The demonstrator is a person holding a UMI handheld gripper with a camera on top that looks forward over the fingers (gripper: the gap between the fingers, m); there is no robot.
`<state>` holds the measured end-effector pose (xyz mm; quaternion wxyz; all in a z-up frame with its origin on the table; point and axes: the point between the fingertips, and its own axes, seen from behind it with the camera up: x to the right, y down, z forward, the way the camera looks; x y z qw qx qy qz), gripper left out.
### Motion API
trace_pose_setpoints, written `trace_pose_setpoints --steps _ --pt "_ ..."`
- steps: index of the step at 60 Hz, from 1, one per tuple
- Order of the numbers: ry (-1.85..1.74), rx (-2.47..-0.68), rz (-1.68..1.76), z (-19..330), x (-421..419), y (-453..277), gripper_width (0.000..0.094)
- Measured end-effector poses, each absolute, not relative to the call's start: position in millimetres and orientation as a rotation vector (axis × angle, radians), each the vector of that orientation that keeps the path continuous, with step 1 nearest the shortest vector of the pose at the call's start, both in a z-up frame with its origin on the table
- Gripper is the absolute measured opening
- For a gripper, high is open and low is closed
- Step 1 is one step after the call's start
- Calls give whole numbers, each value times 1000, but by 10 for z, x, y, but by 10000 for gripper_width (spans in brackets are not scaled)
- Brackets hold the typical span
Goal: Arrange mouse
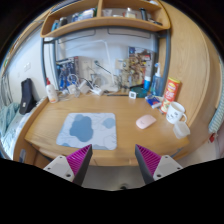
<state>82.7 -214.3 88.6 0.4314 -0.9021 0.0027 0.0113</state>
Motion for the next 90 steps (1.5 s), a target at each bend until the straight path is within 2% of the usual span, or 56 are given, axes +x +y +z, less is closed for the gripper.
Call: trace_pose_setpoints --steps 7,22,49,57,78,82,86,90 --pt "89 -2304 -40 541 1432 -2065 857" --pt "198 -2374 -82 140 2263 -1507 847" --pt "134 -2468 -39 -212 2365 -371 843" --pt "119 -2486 -20 -231 2313 -167 757" --pt "-1 -2530 46 -253 2018 217 620" --pt "-23 -2534 53 -255 1977 230 566" --pt "-46 -2534 61 -253 1945 234 455" --pt "-73 -2529 53 -256 1933 230 431"
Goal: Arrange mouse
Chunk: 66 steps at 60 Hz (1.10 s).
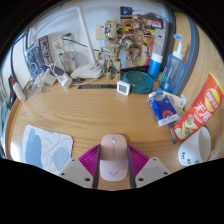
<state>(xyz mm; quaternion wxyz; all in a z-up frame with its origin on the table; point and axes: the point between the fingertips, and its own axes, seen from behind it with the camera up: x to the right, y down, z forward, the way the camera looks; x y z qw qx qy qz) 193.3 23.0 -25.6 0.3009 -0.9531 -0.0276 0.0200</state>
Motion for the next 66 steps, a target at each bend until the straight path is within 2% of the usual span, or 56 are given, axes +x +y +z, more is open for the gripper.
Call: trace_pose_setpoints --steps 13,23,26,31,45,49,53,56,59,66 --pt "-91 -2564 66 -268 1906 214 280" --pt "-29 -2588 33 -255 1926 197 277" --pt "13 -2578 33 -140 1906 215 277" --pt "69 -2492 6 352 1867 325 279" --pt "131 -2166 -2 2381 1397 623 279" --pt "122 -2101 24 2812 1116 611 279" --pt "87 -2062 39 3059 785 583 278" --pt "56 -2059 56 3092 573 557 279" --pt "35 -2080 72 2971 349 519 279" --pt "19 -2195 103 2245 -113 369 278"
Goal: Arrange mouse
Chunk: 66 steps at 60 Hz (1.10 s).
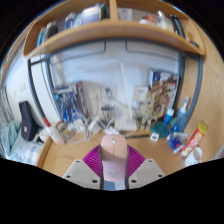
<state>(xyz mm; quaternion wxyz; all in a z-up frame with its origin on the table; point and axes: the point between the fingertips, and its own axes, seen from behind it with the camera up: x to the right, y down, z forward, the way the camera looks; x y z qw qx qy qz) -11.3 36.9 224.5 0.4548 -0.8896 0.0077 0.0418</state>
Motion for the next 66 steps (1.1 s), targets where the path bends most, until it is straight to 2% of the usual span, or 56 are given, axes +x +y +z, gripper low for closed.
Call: trace_pose_setpoints --steps 8,13,17,22,23,24,27,42,47,49,54,66 --pt "2 -2373 95 1086 -329 106 276" --pt "2 -2479 91 486 -377 -93 278" --pt "-26 -2543 72 125 -354 -241 278" --pt "-31 -2604 52 -149 -318 -369 278" --pt "-28 -2614 49 -187 -305 -405 329" --pt "-23 -2599 49 -173 -306 -382 302" --pt "-17 -2597 53 -180 -318 -401 302" --pt "16 -2615 47 -193 -298 -413 444" --pt "40 -2605 37 -84 -265 -388 616" --pt "44 -2590 30 1 -249 -367 722" --pt "53 -2553 22 286 -218 -314 802" --pt "60 -2444 21 1291 -293 -247 827"
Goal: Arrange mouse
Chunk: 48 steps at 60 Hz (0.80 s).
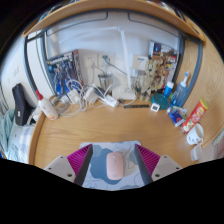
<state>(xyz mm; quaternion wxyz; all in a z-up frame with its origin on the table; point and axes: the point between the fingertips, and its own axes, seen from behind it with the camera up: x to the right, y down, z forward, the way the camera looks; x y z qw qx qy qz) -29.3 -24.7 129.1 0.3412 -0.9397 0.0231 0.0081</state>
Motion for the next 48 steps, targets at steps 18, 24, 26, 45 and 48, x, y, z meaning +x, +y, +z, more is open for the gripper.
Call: trace_pose_setpoints --steps 18,24,26,45,48 --pt "46 -2305 50 2293 -563 -362 827" --pt "44 -2276 52 2435 -608 -413 828" --pt "49 -2271 58 2453 -639 -427 826" --pt "14 -2283 26 2336 -710 -516 826" --pt "13 -2280 23 2342 -720 -526 825"
